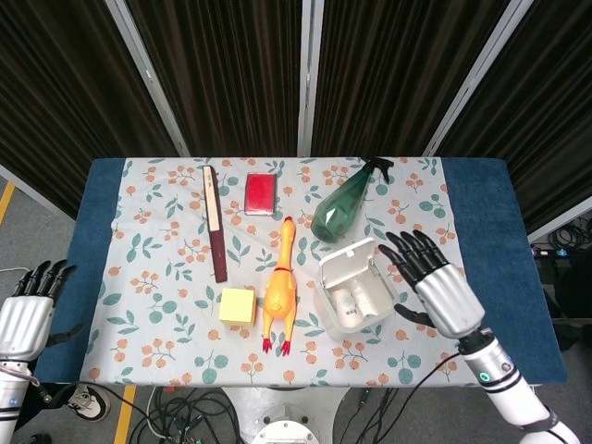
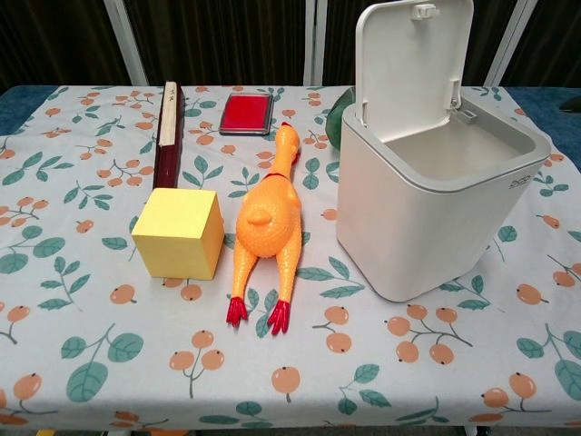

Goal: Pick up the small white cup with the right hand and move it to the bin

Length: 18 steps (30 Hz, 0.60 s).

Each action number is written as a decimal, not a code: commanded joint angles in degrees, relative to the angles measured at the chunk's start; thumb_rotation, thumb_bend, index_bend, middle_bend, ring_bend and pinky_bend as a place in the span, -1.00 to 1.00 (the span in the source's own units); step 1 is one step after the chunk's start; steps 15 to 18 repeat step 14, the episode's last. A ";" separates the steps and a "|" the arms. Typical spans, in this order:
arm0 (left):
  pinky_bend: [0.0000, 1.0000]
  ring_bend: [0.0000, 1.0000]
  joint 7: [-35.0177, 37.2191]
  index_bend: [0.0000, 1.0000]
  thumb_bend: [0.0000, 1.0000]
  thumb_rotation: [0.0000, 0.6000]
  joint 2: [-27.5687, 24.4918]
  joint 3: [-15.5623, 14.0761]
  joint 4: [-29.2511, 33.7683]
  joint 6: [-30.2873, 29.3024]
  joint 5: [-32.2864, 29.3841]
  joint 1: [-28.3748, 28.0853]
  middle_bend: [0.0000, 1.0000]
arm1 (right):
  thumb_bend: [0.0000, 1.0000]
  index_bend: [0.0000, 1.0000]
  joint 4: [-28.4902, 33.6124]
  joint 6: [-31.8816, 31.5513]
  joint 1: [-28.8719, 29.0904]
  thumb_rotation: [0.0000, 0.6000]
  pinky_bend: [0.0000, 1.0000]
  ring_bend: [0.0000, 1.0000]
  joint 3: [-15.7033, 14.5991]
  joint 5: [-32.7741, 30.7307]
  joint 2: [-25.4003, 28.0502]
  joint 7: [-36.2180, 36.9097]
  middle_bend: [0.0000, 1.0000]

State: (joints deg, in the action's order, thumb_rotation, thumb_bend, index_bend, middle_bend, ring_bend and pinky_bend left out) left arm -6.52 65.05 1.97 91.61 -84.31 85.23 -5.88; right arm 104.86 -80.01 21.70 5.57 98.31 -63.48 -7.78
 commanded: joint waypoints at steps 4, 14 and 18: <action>-0.71 -0.91 -0.08 -0.71 -0.81 1.00 -0.14 0.20 0.36 -0.39 0.22 -0.01 -0.83 | -1.00 -1.00 -9.97 -8.27 -9.20 1.00 -1.00 -1.00 -1.67 -7.07 -1.03 -5.32 -1.00; -0.71 -0.91 -0.87 -0.71 -0.81 1.00 -0.36 0.81 0.90 -1.33 0.73 -0.19 -0.83 | -1.00 -1.00 -19.41 -8.66 -15.66 1.00 -1.00 -1.00 -3.20 -14.93 -4.49 1.06 -1.00; -0.71 -0.91 -0.87 -0.71 -0.81 1.00 -0.36 0.81 0.90 -1.33 0.73 -0.19 -0.83 | -1.00 -1.00 -19.41 -8.66 -15.66 1.00 -1.00 -1.00 -3.20 -14.93 -4.49 1.06 -1.00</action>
